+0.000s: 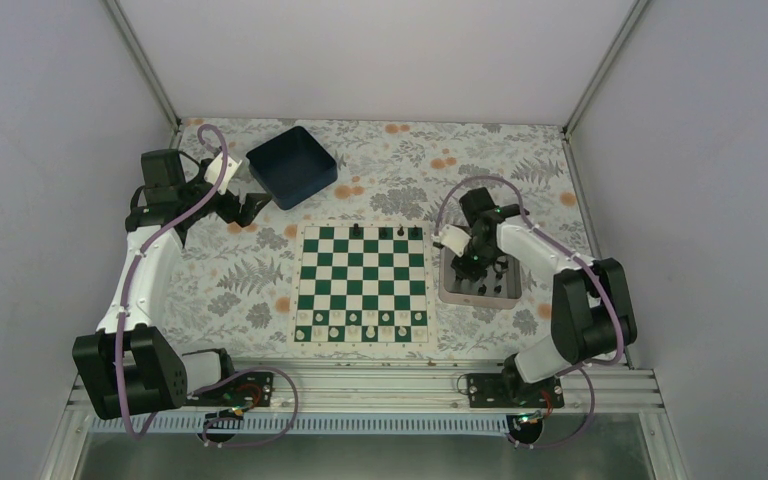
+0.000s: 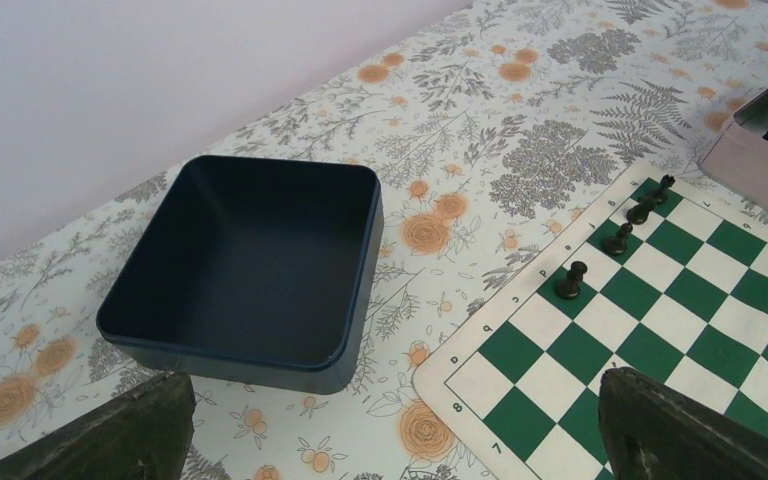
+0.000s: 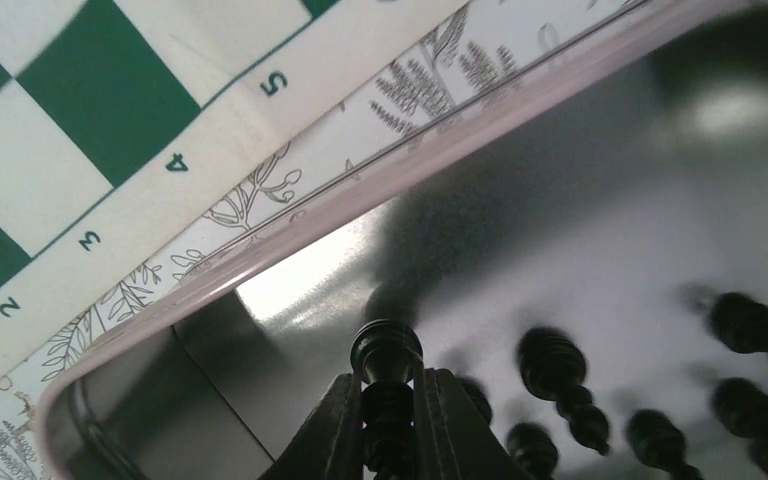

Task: Set up the chess pieces on the board
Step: Pick up the chess piece from the storage box, then place the chess piece on the chessboard.

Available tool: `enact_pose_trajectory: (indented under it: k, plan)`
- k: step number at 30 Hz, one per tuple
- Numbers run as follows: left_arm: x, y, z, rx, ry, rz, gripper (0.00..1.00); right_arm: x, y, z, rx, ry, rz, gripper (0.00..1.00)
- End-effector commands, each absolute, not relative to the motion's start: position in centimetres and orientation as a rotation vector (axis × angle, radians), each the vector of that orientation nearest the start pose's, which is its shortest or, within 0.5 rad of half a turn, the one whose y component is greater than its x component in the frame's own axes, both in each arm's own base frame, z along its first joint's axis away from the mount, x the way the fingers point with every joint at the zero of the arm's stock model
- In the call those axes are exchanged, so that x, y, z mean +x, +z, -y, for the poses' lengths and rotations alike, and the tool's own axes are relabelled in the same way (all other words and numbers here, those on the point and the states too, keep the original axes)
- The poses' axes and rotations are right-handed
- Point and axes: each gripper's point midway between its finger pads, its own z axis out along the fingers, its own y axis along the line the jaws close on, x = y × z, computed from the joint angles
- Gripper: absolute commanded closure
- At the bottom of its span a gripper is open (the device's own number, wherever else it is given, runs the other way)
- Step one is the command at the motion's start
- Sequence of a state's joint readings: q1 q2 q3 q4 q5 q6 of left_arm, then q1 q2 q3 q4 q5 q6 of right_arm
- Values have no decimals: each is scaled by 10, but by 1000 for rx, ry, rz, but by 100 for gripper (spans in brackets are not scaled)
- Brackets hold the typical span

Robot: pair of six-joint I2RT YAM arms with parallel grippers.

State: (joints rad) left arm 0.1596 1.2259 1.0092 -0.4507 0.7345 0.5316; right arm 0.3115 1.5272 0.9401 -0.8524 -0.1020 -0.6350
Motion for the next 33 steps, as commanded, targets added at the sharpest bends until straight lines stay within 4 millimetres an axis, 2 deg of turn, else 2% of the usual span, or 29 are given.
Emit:
enact_pose_trajectory:
  k: [1, 4, 7, 10, 16, 20, 24, 27, 33]
  plan:
    - [352, 249, 64, 776, -419, -1904, 0, 277, 85, -107, -1333, 110, -2601, 94]
    - [352, 250, 65, 778, -418, -1900, 0, 289, 113, -112, -1332, 90, -2566, 94]
    - [352, 251, 64, 775, -418, -1900, 0, 305, 145, -127, -1355, 57, -2502, 94]
    - [352, 252, 65, 778, -415, -1895, 0, 322, 169, -156, -1413, 59, -2429, 94]
    - [351, 254, 64, 775, -404, -1892, 0, 355, 190, -234, -1545, 110, -2296, 93]
    - [351, 255, 63, 773, -400, -1891, 0, 368, 177, -275, -1624, 106, -2259, 93]
    - [351, 255, 63, 772, -393, -1891, 0, 377, 153, -302, -1686, 150, -2253, 93]
    - [351, 255, 63, 772, -392, -1891, 0, 379, 128, -315, -1733, 179, -2276, 93]
    - [350, 255, 63, 773, -393, -1889, 0, 378, 93, -320, -1778, 150, -2322, 93]
